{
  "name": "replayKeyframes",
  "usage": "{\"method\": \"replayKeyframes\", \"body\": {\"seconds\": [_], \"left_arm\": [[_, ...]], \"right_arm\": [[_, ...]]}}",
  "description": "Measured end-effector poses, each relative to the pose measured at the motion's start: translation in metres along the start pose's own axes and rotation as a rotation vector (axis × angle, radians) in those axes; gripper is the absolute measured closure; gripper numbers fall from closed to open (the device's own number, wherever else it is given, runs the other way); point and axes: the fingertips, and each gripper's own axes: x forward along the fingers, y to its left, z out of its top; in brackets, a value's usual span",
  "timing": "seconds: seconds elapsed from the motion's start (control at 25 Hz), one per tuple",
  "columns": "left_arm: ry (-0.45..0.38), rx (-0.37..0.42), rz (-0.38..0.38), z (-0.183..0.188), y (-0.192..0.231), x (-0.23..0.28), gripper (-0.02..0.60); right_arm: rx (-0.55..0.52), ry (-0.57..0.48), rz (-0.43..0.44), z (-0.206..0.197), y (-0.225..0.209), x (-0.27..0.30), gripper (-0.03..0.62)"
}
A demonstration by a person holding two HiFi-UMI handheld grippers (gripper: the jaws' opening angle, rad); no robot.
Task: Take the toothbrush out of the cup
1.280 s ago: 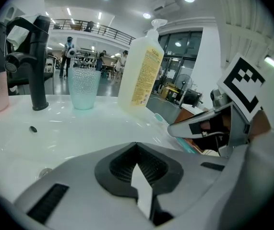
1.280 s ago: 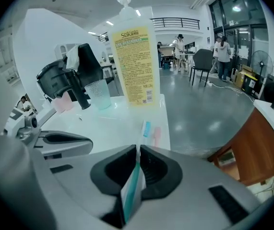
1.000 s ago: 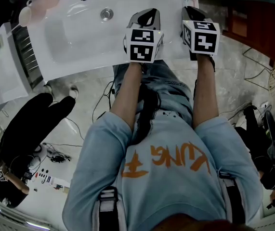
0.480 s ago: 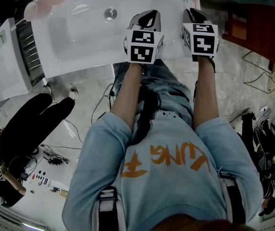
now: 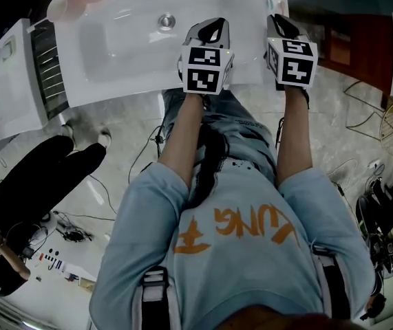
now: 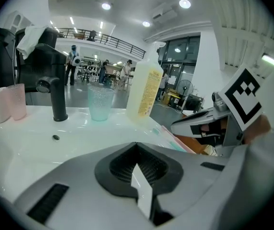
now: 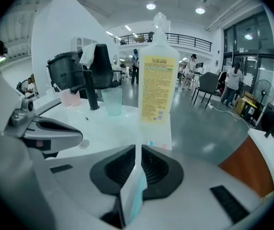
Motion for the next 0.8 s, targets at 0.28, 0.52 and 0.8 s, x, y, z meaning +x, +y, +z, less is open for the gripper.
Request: {"method": "replayKeyframes", "body": {"seconds": [0.28,0.52,0.8], "left_arm": [[-0.088,-0.020,0.016,0.022,0.022,-0.025,0.574],[-0.142,-0.044,0.054,0.036,0.051,-0.043,0.574],[-0.229,-0.070,0.070,0.052,0.072,-0.077,0.574]], "right_arm": [[0.024,-0.135,0.073,0.038,0.033,-0.015,0.549],[0.014,-0.222,0.156,0.071,0.066,-0.020,0.556],[-0.017,-0.280,0.210,0.097,0.099,-0.033,0.557]]}}
